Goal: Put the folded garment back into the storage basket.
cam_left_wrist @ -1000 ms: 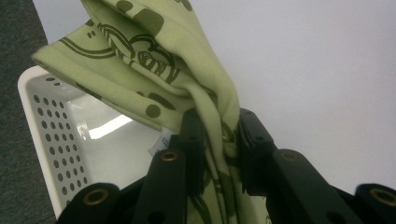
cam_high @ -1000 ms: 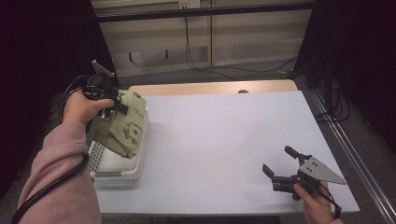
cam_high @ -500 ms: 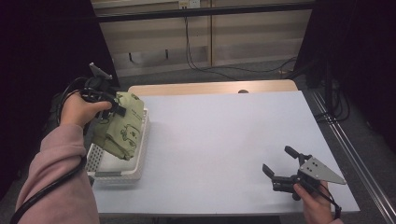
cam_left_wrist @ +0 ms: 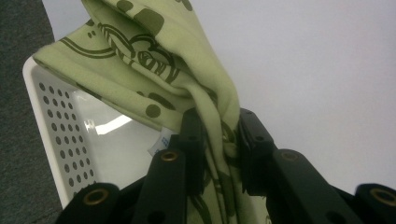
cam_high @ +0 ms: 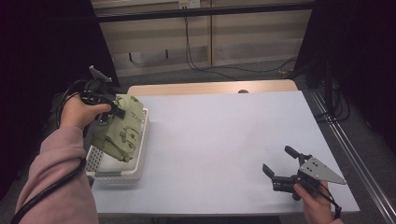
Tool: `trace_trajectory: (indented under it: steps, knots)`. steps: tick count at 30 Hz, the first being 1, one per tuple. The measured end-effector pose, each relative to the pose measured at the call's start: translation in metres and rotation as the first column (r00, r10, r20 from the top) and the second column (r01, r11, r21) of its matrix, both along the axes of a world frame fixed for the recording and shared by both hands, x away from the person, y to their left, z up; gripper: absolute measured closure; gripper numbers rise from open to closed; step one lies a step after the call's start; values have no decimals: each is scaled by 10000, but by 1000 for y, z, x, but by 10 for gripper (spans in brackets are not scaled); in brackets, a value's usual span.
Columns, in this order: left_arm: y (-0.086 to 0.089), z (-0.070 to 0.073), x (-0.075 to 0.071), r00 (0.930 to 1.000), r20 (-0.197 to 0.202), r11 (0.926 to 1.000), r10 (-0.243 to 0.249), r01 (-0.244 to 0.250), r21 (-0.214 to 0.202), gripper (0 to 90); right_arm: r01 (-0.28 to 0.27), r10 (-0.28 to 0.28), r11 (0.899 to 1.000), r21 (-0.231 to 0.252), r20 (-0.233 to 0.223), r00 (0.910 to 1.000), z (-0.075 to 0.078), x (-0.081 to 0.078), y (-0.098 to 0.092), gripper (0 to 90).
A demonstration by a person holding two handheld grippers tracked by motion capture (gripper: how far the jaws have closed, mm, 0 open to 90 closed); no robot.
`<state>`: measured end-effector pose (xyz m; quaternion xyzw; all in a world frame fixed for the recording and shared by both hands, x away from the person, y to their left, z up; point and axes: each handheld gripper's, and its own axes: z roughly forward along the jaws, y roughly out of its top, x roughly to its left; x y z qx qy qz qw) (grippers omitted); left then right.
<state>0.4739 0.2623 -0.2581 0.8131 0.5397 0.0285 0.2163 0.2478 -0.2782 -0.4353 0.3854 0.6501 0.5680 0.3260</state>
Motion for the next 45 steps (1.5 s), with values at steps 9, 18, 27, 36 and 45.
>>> trace_trajectory:
  steps: [9,18,27,36,45]
  knots:
    - [1,-7,-2,9999,1,9999,129,-129,-53,748,-43,43,10000,4,1,10000,0,0,0,5]
    - [4,-11,-2,9999,-121,10000,-1,1,-12,747,-58,58,10000,-3,3,10000,0,0,0,5]
    - [6,-14,-3,9994,-245,9994,-257,263,236,747,-61,61,10000,-13,12,10000,0,0,0,5]
    - [6,-19,-3,9999,-121,10000,37,-36,88,746,-55,55,10000,-6,1,10000,0,0,0,5]
    - [6,-24,-4,9999,-67,9999,147,-147,-26,746,-54,54,10000,-29,4,10000,0,0,0,5]
